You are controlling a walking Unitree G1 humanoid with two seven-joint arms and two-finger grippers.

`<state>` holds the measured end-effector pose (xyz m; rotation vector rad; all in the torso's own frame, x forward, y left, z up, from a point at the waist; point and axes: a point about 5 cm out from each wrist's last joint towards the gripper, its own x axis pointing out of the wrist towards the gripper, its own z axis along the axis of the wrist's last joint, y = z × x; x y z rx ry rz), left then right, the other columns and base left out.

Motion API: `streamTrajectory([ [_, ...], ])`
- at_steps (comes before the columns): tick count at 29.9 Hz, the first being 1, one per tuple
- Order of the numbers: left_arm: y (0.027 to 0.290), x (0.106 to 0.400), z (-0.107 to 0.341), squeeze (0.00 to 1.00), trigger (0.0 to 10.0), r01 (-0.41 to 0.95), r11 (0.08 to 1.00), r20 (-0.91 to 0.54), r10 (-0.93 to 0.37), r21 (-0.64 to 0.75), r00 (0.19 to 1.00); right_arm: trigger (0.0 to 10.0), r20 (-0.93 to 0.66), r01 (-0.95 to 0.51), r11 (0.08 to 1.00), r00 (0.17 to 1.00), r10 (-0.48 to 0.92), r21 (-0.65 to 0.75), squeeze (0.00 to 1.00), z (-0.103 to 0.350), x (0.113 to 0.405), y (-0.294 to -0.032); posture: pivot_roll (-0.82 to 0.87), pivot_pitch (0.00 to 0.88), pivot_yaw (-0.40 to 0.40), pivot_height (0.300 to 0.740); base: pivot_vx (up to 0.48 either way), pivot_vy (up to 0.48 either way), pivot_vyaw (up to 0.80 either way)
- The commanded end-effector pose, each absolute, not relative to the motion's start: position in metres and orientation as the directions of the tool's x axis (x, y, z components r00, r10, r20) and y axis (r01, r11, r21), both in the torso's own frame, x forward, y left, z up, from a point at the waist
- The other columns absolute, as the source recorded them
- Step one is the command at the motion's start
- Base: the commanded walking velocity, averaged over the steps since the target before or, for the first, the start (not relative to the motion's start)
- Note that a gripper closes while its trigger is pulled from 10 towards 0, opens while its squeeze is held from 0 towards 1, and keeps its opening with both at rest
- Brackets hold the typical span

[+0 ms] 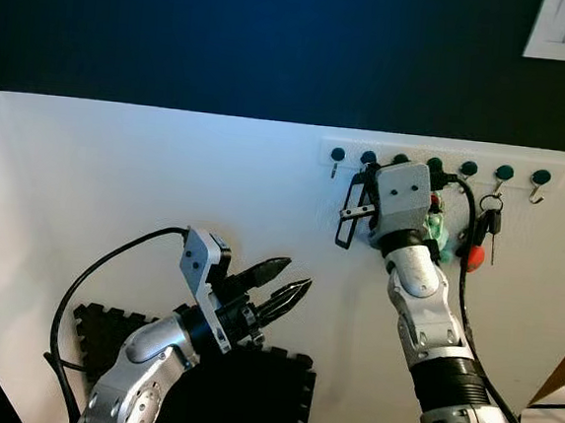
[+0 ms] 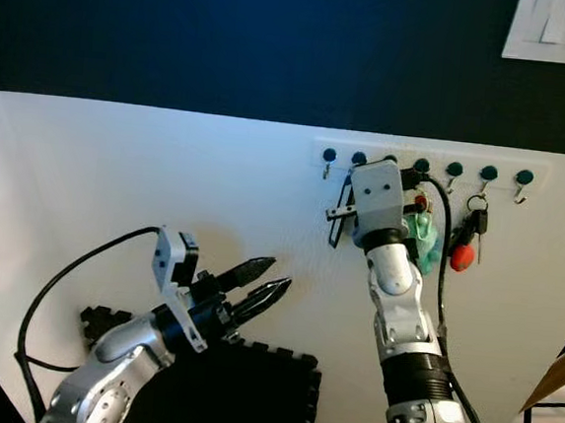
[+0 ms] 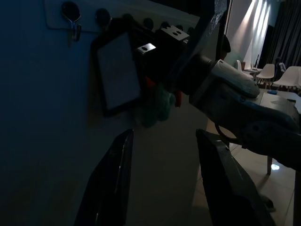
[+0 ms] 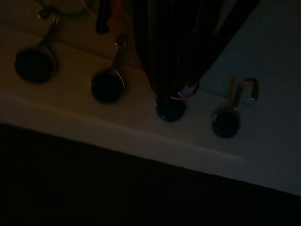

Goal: Hang keys on a hook

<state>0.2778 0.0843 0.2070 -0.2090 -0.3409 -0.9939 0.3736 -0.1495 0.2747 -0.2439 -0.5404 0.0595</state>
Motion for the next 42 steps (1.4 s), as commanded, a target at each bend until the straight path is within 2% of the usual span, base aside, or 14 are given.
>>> streamTrajectory([
  [1, 0.082, 0.277, 0.211, 0.0, 10.0, 0.852, 0.523, 0.387, -0.783, -0.016, 0.487, 10.0, 0.479, -0.024, 0.978, 0.869, 0.123, -0.209, 0.0, 0.275, 0.377, -0.148, 0.05, 0.0, 0.029, 0.74, 0.0, 0.0, 0.0],
  [4, 0.082, 0.276, 0.212, 0.0, 10.0, 0.853, 0.521, 0.386, -0.783, -0.02, 0.487, 10.0, 0.467, -0.056, 0.98, 0.873, 0.141, -0.191, 0.0, 0.273, 0.377, -0.146, 0.05, 0.0, 0.03, 0.74, 0.0, 0.0, 0.0],
  [5, 0.081, 0.275, 0.212, 0.0, 10.0, 0.855, 0.518, 0.384, -0.784, -0.028, 0.488, 10.0, 0.472, -0.148, 0.977, 0.858, 0.203, -0.151, 0.0, 0.272, 0.374, -0.139, 0.04, 0.0, 0.03, 0.74, 0.0, 0.0, 0.0],
  [7, 0.081, 0.275, 0.212, 0.0, 10.0, 0.855, 0.518, 0.384, -0.784, -0.028, 0.488, 10.0, 0.472, -0.148, 0.977, 0.858, 0.203, -0.151, 0.0, 0.272, 0.374, -0.139, 0.04, 0.0, 0.03, 0.74, 0.0, 0.0, 0.0],
  [8, 0.081, 0.275, 0.213, 0.0, 10.0, 0.857, 0.515, 0.381, -0.786, -0.034, 0.487, 10.0, 0.479, -0.236, 0.963, 0.836, 0.268, -0.128, 0.0, 0.272, 0.371, -0.13, 0.04, 0.0, 0.03, 0.74, 0.0, 0.0, 0.0],
  [14, 0.08, 0.274, 0.213, 0.0, 10.0, 0.858, 0.513, 0.373, -0.789, -0.037, 0.488, 10.0, 0.444, -0.305, 0.941, 0.829, 0.339, -0.148, 0.0, 0.264, 0.368, -0.119, 0.05, 0.004, 0.029, 0.74, 0.0, 0.0, 0.0],
  [33, 0.079, 0.276, 0.213, 0.0, 10.0, 0.855, 0.517, 0.354, -0.796, -0.025, 0.492, 10.0, 0.305, -0.335, 0.93, 0.879, 0.366, -0.151, 0.0, 0.244, 0.37, -0.121, 0.05, 0.003, 0.034, 0.74, 0.0, 0.0, 0.0],
  [42, 0.078, 0.278, 0.215, 0.0, 10.0, 0.849, 0.529, 0.354, -0.791, -0.016, 0.499, 10.0, 0.308, -0.321, 0.936, 0.885, 0.35, -0.141, 0.0, 0.245, 0.369, -0.123, 0.05, 0.006, 0.036, 0.74, 0.0, 0.0, 0.0],
])
